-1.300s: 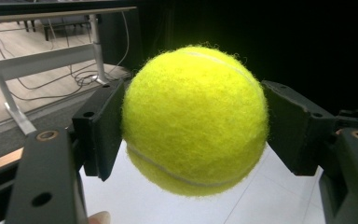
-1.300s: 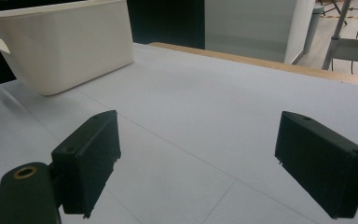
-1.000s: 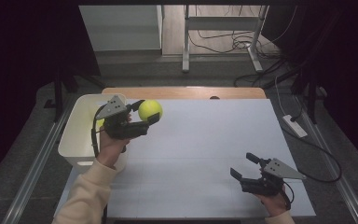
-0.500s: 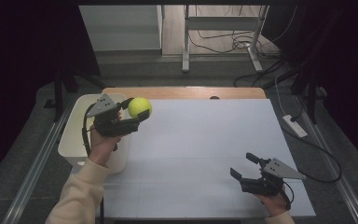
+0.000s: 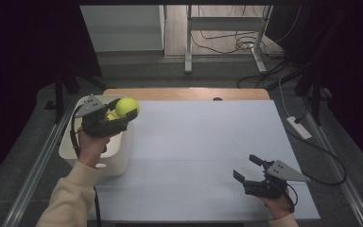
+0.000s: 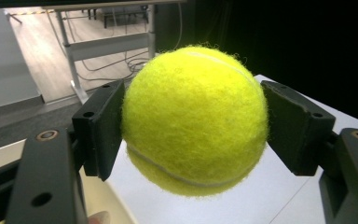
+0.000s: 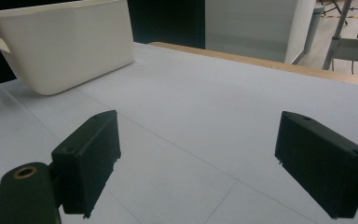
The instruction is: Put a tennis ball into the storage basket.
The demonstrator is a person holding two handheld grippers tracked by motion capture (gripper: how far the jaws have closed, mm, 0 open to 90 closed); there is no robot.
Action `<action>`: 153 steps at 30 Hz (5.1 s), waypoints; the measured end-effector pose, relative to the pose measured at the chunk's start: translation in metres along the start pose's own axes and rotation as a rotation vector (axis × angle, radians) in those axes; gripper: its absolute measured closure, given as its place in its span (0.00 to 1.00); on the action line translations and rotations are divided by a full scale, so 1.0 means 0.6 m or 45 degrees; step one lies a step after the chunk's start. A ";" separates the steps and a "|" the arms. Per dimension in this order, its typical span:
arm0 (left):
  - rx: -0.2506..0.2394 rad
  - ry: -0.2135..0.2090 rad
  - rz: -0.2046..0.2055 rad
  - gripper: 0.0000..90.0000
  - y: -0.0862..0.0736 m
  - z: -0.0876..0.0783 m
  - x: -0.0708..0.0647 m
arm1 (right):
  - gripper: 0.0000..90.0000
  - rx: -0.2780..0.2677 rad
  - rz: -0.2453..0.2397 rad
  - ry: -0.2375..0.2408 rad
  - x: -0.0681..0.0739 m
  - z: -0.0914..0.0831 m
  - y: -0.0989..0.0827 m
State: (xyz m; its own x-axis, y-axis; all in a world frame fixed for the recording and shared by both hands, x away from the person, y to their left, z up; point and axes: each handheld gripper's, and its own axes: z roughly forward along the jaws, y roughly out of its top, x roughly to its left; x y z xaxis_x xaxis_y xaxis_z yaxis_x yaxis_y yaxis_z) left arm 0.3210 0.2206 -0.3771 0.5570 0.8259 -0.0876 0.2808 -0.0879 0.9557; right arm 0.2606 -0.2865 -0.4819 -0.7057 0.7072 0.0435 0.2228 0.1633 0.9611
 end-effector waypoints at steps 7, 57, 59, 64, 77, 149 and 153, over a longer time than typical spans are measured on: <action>0.026 0.058 -0.031 0.30 -0.004 -0.011 0.020 | 0.15 0.001 0.001 0.001 0.000 0.000 0.000; 0.481 0.281 -0.077 0.29 -0.010 0.029 0.116 | 0.15 -0.001 0.003 0.009 0.002 0.000 0.001; 0.496 0.281 -0.080 0.29 -0.012 0.032 0.118 | 0.15 -0.001 0.003 0.007 0.001 0.000 0.000; 0.495 0.282 -0.084 0.29 -0.014 0.032 0.120 | 0.15 -0.003 0.007 0.005 0.000 -0.001 0.000; 0.403 0.288 -0.100 0.12 -0.004 0.015 0.112 | 0.15 0.000 -0.003 0.010 0.003 0.001 0.001; 0.088 -0.497 0.108 0.10 -0.114 -0.032 -0.127 | 0.15 0.012 -0.014 0.005 0.007 0.001 -0.001; 0.106 -0.499 0.119 0.10 -0.133 -0.032 -0.133 | 0.15 0.013 -0.012 0.004 0.006 0.002 -0.001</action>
State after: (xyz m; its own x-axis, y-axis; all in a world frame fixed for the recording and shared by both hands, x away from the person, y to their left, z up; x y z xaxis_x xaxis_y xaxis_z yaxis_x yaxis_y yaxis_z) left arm 0.2394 0.1724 -0.4411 0.8343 0.5387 -0.1171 0.2678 -0.2105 0.9402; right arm 0.2585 -0.2833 -0.4827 -0.7101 0.7032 0.0354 0.2231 0.1771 0.9586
